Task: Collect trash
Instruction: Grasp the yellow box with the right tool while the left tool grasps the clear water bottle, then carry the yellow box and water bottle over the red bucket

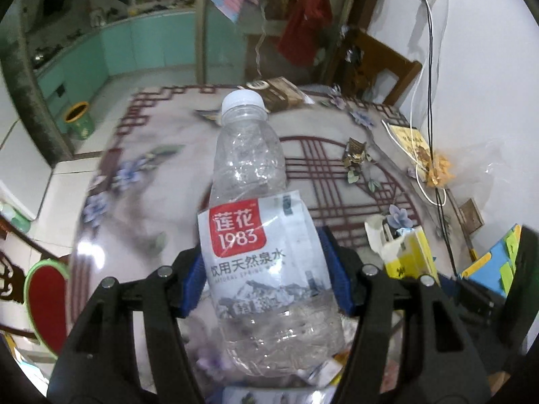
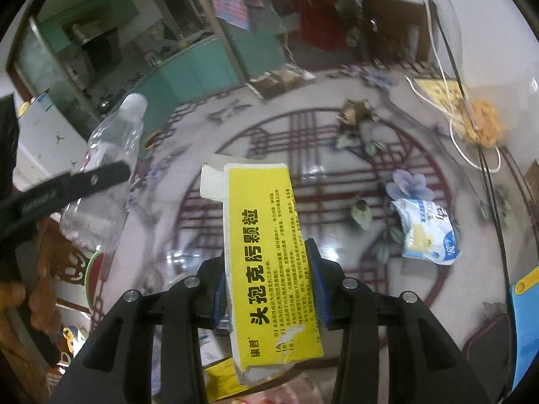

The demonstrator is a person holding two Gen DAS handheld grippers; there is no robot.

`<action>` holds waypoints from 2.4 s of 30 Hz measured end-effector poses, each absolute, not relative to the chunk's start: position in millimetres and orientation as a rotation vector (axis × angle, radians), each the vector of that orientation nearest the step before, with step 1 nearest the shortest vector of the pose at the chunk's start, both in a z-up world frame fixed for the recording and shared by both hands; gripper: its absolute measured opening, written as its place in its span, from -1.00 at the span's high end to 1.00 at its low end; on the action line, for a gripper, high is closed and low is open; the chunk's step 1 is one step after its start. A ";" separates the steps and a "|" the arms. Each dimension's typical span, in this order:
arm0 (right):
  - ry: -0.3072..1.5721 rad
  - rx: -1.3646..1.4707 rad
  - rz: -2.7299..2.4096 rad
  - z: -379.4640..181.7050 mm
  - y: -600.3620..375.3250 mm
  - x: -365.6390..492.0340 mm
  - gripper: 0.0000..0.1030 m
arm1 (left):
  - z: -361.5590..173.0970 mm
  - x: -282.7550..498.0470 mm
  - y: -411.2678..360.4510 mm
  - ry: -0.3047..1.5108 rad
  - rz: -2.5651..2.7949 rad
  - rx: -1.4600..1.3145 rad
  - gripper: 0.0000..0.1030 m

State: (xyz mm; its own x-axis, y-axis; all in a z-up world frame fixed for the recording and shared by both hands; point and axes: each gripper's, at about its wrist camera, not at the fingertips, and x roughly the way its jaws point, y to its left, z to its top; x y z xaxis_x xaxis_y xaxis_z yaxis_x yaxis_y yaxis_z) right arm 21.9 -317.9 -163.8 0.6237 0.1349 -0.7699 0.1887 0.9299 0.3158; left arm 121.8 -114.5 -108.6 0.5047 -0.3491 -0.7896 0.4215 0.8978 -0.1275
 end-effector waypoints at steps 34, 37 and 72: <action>0.969 0.185 0.194 -142.8 -126.2 59.4 0.46 | -135.2 63.6 140.7 0.982 -0.160 -0.161 -0.17; 0.982 0.182 0.189 -146.6 -117.3 58.7 0.46 | -153.5 64.6 163.1 1.021 -0.121 -0.164 -0.26; 0.998 0.174 0.325 -144.3 -71.4 63.6 0.46 | -186.6 27.1 185.3 1.132 -0.189 -0.147 0.02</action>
State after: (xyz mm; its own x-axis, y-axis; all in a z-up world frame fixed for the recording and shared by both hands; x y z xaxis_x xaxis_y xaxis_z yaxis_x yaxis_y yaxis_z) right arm 63.6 -71.4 -144.3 0.4993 0.3462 -0.7943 -0.1888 0.9381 0.2903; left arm 27.1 185.3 -186.6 0.4120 -0.2235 -0.8833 0.0754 0.9745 -0.2114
